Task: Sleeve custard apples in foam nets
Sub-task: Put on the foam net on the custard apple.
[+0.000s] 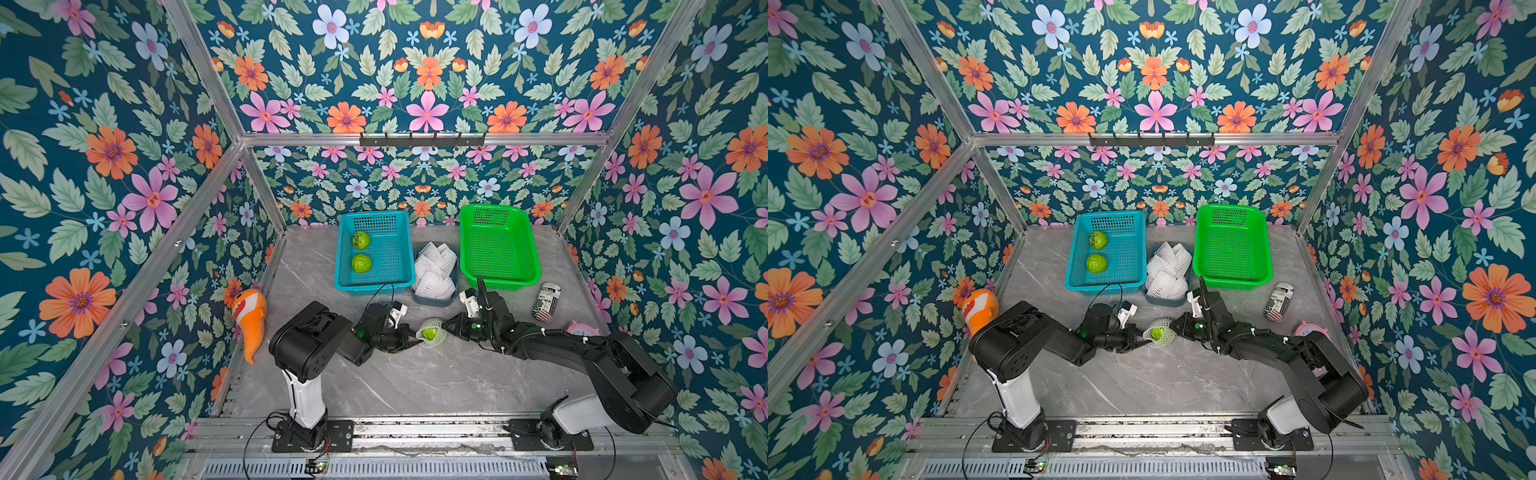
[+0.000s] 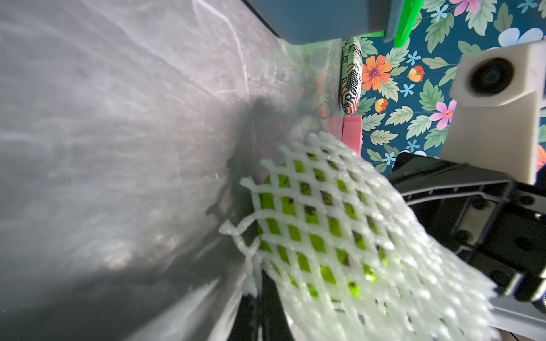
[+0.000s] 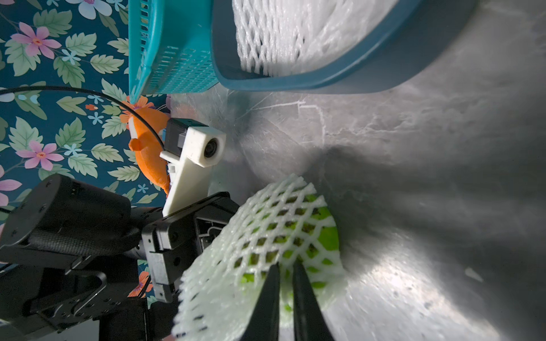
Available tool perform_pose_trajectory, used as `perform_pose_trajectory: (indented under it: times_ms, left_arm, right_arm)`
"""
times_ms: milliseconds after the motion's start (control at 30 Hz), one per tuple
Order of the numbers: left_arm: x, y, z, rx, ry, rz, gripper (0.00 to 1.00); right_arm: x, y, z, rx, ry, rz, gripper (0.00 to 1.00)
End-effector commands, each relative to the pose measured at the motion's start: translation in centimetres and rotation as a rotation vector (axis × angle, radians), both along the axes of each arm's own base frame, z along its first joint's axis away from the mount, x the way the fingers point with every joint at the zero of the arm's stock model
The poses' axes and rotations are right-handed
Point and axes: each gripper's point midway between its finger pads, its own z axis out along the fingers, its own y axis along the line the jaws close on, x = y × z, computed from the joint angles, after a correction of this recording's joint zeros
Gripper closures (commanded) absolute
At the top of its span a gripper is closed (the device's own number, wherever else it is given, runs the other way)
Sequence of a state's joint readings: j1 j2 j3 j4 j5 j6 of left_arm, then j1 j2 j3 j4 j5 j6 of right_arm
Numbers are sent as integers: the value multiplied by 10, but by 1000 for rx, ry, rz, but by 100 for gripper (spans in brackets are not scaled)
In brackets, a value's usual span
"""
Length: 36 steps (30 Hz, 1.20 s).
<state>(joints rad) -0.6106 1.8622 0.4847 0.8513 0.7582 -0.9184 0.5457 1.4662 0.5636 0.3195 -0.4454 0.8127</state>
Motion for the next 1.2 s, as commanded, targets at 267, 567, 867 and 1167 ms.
perform_pose_trajectory:
  times_ms: [267,567,867,1167]
  left_arm:
    - [-9,17,-35,133,60,33,100]
    - [-10,17,-36,134,63,36,100]
    - [-10,18,-39,137,73,41,100]
    - [-3,20,-40,143,79,77,100]
  right_arm:
    - [2,-9,-16,-44,47,-51,95]
    - [10,-16,-21,-54,68,-98,95]
    - [19,-16,-29,-68,82,-118,95]
    - [29,-14,-33,-67,99,-136,95]
